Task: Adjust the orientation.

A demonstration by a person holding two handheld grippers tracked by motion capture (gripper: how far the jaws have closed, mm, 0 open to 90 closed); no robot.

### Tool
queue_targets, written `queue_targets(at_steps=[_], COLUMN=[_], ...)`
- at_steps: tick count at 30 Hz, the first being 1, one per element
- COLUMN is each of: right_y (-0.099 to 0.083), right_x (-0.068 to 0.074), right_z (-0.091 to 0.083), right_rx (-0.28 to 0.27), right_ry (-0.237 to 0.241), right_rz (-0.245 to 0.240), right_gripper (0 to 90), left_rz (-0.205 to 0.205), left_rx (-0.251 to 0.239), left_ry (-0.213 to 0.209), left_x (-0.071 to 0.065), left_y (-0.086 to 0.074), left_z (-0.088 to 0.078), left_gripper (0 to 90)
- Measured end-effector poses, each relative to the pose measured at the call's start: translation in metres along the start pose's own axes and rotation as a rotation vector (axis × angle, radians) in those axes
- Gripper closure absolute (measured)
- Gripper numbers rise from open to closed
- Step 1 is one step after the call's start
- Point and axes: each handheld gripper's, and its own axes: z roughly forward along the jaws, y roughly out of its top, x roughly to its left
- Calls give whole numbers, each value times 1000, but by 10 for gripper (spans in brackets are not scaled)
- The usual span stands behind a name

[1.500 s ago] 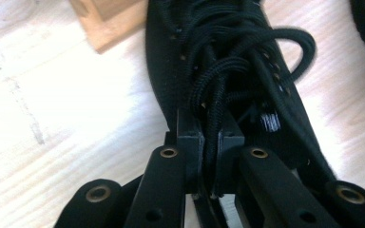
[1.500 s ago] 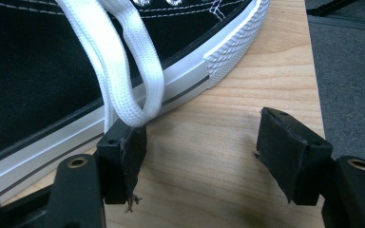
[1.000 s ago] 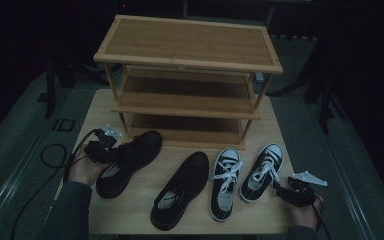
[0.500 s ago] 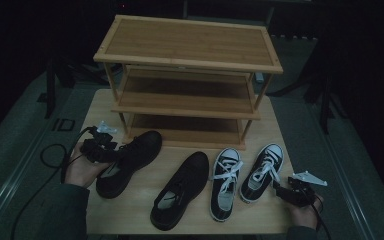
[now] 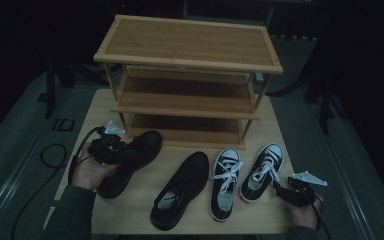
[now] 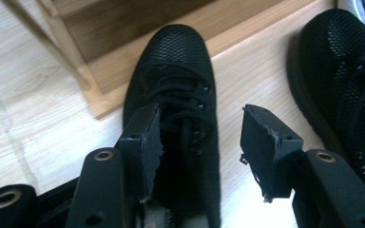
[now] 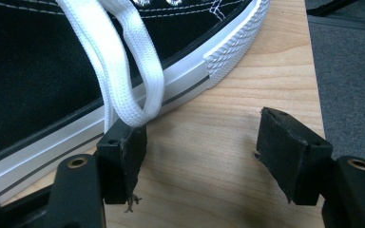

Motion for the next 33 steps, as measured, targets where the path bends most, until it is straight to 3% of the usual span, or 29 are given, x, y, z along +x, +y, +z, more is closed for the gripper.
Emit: queue_targets(at_steps=[4,10,26,33], right_y=[0,0,0,0], right_x=[0,0,0,0], right_z=[0,0,0,0], right_rx=[-1,-1,0,-1], right_ry=[0,0,0,-1], right_rz=[1,0,-1,-1], right_gripper=[339,340,340,339], left_rz=[9,25,21,35], left_rx=[3,4,-3,-7], left_ry=[8,-12,-31,-58], left_x=[-6,-16,-24,-34], left_y=[2,6,11,14], left_z=[3,6,6,6], left_gripper=[478,478,469,466])
